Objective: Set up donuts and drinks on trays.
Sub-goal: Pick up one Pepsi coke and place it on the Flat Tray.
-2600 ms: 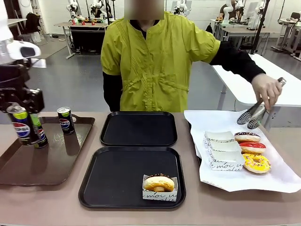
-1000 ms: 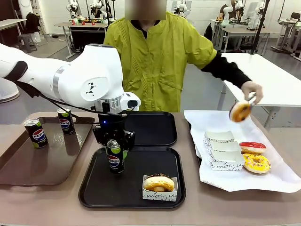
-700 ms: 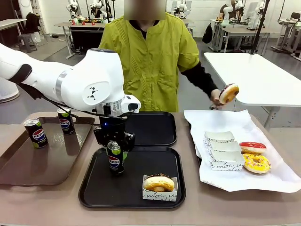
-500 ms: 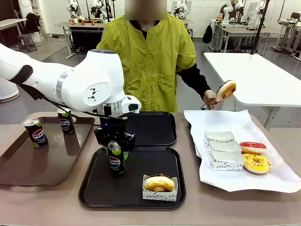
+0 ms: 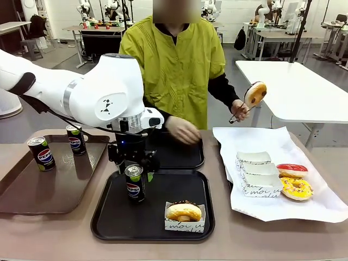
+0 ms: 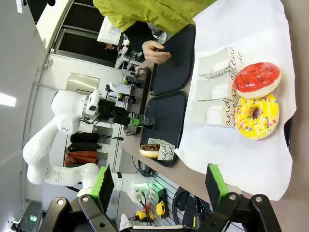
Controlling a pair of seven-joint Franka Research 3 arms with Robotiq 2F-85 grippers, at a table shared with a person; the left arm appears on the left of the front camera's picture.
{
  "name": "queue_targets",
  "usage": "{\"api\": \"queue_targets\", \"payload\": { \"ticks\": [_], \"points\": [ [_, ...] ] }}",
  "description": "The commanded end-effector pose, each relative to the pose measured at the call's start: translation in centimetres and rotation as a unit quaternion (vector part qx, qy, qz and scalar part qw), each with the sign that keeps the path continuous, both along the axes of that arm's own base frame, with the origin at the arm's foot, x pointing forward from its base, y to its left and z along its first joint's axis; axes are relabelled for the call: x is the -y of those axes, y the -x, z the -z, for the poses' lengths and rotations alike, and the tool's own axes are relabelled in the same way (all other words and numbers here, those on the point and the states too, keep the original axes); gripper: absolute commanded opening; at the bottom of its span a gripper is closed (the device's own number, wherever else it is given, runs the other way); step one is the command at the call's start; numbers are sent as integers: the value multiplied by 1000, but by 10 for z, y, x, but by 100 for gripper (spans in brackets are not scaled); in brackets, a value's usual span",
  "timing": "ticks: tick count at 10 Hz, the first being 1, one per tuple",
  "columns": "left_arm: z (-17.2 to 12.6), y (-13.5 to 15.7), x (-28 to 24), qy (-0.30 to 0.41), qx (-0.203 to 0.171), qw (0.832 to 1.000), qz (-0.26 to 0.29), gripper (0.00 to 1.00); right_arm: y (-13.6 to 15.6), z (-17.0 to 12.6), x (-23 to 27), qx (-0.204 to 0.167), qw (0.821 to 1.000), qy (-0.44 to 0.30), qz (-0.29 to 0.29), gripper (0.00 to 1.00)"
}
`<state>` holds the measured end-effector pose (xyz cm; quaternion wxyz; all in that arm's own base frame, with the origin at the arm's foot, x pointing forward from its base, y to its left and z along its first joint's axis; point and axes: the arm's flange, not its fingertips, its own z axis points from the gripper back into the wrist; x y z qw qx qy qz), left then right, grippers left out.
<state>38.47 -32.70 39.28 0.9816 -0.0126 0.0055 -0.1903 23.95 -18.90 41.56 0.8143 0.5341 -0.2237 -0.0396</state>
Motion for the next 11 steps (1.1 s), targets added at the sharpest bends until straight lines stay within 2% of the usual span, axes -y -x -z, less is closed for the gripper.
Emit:
{"api": "queue_targets", "payload": {
  "ticks": [1,3,6,9,11],
  "points": [
    [-19,25,-7,-4,8,1000,-11,100,0,0,0,4,1000,-4,-2,100],
    [-50,56,-29,-13,6,1000,-18,100,0,0,0,4,1000,-4,-2,100],
    [-93,88,-76,7,23,1000,-10,100,0,0,0,4,1000,-4,-2,100],
    [-117,107,-124,15,40,999,-29,100,0,0,0,4,1000,-4,-2,100],
    [-127,104,-150,27,44,997,-50,100,0,0,0,4,1000,-4,-2,100]
  ]
}}
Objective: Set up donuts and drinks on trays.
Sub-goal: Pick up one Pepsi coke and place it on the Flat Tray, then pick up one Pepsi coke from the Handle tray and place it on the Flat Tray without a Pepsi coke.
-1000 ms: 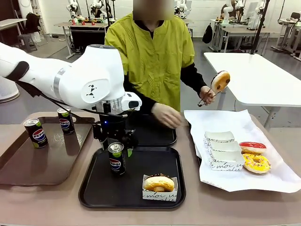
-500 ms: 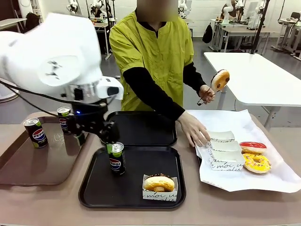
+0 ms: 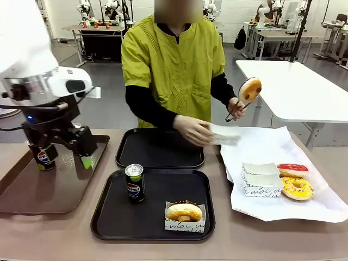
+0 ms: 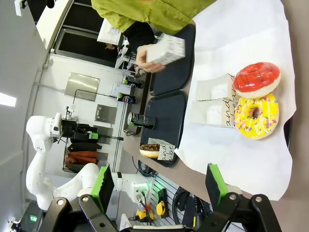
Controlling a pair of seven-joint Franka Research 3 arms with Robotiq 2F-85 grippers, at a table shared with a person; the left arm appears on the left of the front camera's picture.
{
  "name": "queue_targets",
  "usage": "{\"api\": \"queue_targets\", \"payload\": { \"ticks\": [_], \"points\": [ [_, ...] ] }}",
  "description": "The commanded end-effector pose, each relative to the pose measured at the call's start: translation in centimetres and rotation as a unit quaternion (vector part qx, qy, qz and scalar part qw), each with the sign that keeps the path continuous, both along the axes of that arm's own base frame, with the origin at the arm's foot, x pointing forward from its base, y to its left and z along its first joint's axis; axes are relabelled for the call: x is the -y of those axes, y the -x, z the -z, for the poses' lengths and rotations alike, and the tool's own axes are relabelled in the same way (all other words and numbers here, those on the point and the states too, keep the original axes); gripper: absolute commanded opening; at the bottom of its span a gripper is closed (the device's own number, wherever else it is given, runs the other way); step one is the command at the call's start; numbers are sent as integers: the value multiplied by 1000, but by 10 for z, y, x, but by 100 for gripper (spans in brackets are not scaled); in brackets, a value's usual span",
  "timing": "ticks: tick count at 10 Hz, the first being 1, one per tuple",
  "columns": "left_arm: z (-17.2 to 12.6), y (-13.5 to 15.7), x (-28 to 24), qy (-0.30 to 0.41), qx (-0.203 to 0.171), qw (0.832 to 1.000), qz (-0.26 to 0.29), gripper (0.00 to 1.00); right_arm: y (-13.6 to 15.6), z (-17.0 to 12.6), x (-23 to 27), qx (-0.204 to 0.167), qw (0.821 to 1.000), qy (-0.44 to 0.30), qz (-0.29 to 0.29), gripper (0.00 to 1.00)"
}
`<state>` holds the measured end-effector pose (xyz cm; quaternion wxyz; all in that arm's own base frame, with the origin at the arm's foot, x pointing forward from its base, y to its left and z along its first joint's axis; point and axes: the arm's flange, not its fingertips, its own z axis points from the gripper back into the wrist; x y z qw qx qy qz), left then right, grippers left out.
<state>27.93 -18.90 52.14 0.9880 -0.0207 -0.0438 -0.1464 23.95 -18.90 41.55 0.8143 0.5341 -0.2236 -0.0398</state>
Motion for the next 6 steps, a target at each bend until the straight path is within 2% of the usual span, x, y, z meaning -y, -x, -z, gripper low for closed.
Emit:
{"api": "queue_targets", "payload": {
  "ticks": [1,6],
  "points": [
    [-1,-6,-19,11,-6,1000,-9,100,0,0,0,4,1000,-4,-2,100],
    [-3,-2,-11,5,1,1000,-10,100,0,0,0,4,1000,-4,-2,100]
  ]
}}
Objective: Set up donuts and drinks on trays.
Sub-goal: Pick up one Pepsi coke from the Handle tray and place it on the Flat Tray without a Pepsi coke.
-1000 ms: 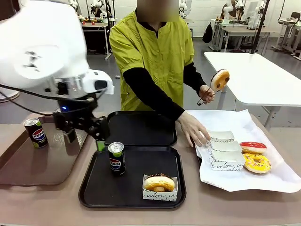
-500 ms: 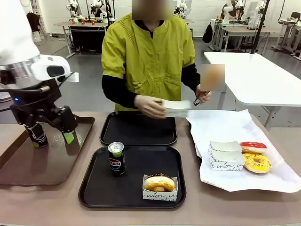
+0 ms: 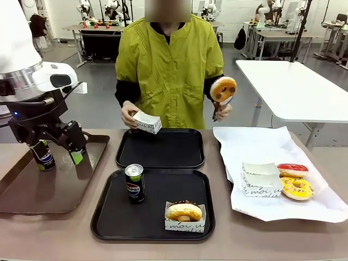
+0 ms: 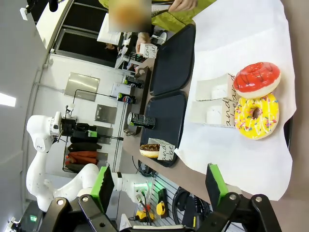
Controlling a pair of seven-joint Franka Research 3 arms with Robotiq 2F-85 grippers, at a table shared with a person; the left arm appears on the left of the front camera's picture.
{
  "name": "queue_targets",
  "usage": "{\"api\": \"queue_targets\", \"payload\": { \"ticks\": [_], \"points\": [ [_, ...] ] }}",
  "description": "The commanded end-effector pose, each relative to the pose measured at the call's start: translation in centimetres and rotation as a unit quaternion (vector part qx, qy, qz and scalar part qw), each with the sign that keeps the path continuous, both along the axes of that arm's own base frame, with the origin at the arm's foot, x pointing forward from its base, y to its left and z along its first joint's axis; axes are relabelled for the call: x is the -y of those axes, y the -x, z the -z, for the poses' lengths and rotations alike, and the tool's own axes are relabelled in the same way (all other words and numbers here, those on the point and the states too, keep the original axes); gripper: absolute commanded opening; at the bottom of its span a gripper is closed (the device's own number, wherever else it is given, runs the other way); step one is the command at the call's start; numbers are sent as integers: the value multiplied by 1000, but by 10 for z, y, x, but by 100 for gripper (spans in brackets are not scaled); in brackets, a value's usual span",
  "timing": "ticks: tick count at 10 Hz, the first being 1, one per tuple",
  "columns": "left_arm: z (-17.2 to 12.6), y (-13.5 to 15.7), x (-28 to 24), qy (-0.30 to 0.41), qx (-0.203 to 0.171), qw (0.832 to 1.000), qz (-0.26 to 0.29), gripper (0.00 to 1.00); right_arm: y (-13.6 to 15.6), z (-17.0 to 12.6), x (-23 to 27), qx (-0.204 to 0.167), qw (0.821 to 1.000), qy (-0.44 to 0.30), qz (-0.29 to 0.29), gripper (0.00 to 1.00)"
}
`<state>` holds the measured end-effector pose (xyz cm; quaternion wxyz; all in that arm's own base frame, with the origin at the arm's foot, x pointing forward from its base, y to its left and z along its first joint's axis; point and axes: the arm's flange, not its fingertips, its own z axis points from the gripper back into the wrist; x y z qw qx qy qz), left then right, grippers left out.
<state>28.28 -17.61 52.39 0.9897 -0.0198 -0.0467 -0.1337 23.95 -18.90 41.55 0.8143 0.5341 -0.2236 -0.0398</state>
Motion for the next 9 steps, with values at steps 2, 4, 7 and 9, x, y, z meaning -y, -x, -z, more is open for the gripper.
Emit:
{"api": "queue_targets", "payload": {
  "ticks": [2,4,7,9],
  "points": [
    [0,1,1,5,-2,1000,3,100,0,0,0,4,1000,-4,-2,100],
    [-7,-17,3,-2,16,1000,18,100,0,0,0,4,1000,-4,-2,100],
    [-35,-98,-66,31,56,994,-93,100,0,0,0,4,1000,-4,-2,100],
    [-32,-137,-112,4,77,988,-135,100,0,0,0,4,1000,-4,-2,100]
  ]
}}
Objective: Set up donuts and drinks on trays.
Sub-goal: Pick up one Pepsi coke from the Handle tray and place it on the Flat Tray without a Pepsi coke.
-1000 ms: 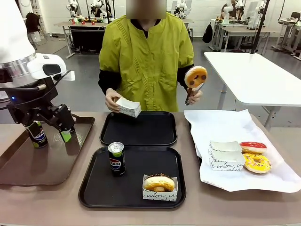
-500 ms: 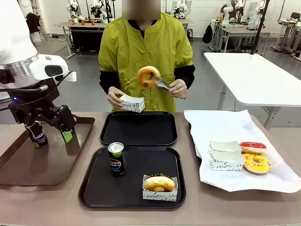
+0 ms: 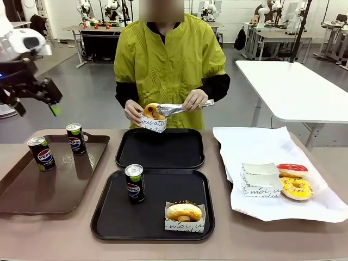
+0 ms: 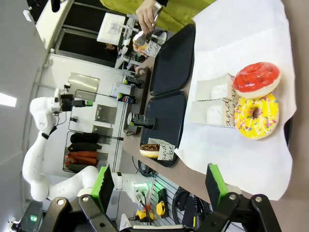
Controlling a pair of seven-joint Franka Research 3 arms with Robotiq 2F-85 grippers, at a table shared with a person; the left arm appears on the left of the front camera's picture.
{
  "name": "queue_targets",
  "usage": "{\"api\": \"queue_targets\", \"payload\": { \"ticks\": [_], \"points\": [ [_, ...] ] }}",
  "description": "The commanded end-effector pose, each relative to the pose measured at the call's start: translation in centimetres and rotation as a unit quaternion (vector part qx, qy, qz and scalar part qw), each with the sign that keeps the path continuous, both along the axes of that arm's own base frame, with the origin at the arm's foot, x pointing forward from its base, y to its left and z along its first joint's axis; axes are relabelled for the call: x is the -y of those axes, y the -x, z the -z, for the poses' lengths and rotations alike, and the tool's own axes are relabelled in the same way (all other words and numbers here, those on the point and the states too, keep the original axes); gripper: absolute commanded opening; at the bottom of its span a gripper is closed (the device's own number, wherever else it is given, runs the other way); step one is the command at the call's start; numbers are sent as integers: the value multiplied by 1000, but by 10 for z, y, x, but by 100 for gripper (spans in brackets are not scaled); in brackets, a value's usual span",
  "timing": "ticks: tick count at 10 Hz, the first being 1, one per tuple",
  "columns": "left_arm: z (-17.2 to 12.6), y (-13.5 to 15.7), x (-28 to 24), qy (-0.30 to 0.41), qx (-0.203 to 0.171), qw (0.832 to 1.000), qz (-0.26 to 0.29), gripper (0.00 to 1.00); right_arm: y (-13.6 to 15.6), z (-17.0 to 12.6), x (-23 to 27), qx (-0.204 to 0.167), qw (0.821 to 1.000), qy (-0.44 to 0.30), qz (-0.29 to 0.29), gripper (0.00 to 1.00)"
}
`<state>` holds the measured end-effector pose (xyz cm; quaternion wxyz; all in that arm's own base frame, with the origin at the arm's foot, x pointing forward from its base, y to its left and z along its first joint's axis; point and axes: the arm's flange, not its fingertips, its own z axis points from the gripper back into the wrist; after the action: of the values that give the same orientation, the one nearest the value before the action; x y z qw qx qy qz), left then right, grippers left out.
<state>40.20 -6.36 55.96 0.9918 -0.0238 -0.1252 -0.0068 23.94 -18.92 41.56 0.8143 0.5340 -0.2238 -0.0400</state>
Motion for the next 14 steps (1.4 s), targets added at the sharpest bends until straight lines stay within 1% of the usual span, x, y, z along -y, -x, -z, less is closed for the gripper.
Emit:
{"api": "queue_targets", "payload": {
  "ticks": [1,2,4,5,6,7,12,13,14],
  "points": [
    [7,-37,-18,-27,-7,999,-17,100,0,0,0,4,1000,-4,-2,100],
    [15,-46,-42,-21,-26,999,-34,100,0,0,0,4,1000,-4,-2,100],
    [33,-41,-77,-16,-45,997,-69,100,0,0,0,4,1000,-4,-2,100],
    [35,-43,-81,-15,-47,997,-64,100,0,0,0,4,1000,-4,-2,100],
    [28,-46,-74,-11,-56,997,-51,100,0,0,0,4,1000,-4,-2,100],
    [39,-47,-79,-7,-43,996,-72,100,0,0,0,4,1000,-4,-2,100],
    [39,-47,-79,-7,-43,996,-72,100,0,0,0,4,1000,-4,-2,100],
    [39,-46,-80,-7,-48,996,-70,100,0,0,0,4,1000,-4,-2,100],
    [49,-49,-90,-1,-41,997,-64,100,0,0,0,4,1000,-4,-2,100]
  ]
}}
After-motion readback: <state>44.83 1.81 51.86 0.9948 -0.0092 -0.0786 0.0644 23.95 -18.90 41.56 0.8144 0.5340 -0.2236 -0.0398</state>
